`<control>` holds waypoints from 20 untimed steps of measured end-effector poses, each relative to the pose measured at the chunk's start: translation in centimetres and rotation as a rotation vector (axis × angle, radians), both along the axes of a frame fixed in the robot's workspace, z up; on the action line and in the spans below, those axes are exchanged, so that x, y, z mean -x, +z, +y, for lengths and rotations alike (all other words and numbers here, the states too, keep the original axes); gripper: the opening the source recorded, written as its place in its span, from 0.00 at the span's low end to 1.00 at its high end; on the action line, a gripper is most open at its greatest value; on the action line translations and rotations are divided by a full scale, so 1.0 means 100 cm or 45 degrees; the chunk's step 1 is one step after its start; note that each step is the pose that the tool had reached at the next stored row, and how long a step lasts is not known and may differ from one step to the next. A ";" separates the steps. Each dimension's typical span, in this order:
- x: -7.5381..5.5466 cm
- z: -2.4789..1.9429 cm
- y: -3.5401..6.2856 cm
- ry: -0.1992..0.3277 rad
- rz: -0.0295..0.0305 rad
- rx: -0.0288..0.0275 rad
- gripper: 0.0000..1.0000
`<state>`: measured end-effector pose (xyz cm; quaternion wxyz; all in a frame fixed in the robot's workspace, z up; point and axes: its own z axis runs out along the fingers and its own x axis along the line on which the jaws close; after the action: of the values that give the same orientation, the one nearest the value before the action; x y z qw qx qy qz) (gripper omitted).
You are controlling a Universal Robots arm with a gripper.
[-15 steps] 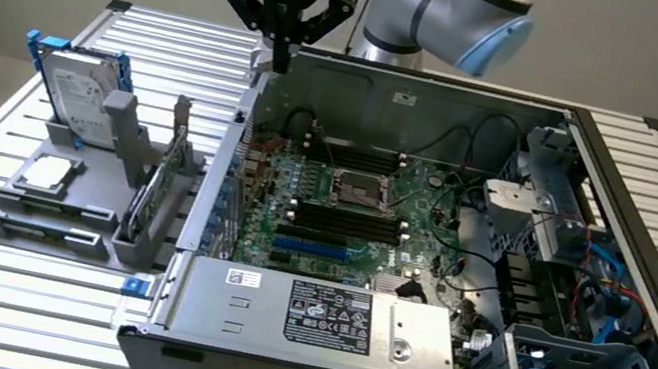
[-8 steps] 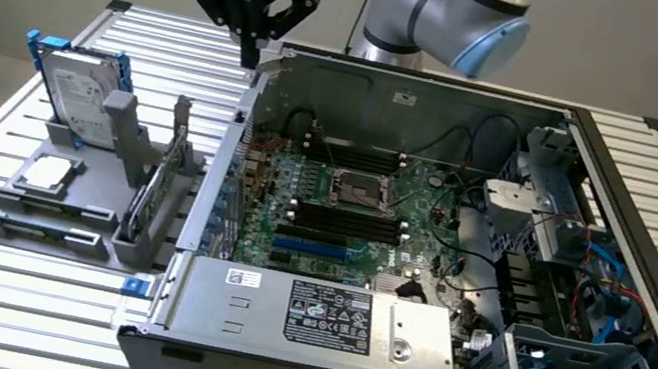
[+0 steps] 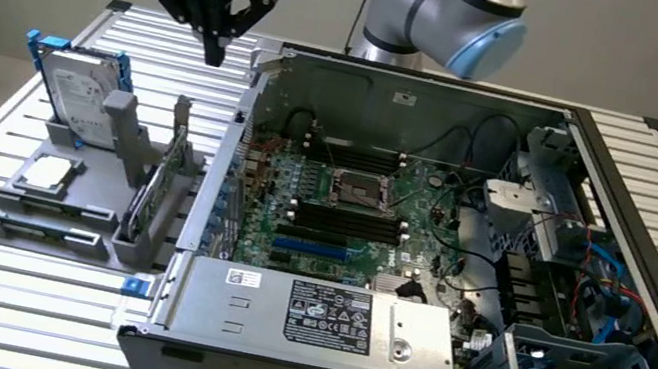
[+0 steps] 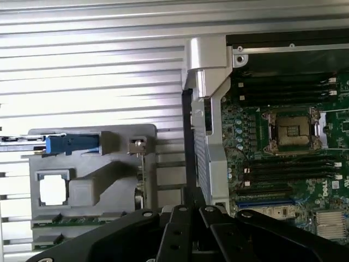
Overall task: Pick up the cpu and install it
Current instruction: 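Reach for the cpu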
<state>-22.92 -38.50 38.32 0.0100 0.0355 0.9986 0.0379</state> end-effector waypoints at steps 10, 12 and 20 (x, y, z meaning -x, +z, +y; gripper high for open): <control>0.046 0.0000 -0.0088 0.000 0.0000 0.0000 0.11; 0.055 0.0000 -0.0104 0.000 0.0001 0.0000 0.11; 0.091 0.0000 -0.0179 0.000 0.0000 0.0000 0.11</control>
<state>-32.04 -38.50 36.53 0.0100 0.0355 0.9986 0.0379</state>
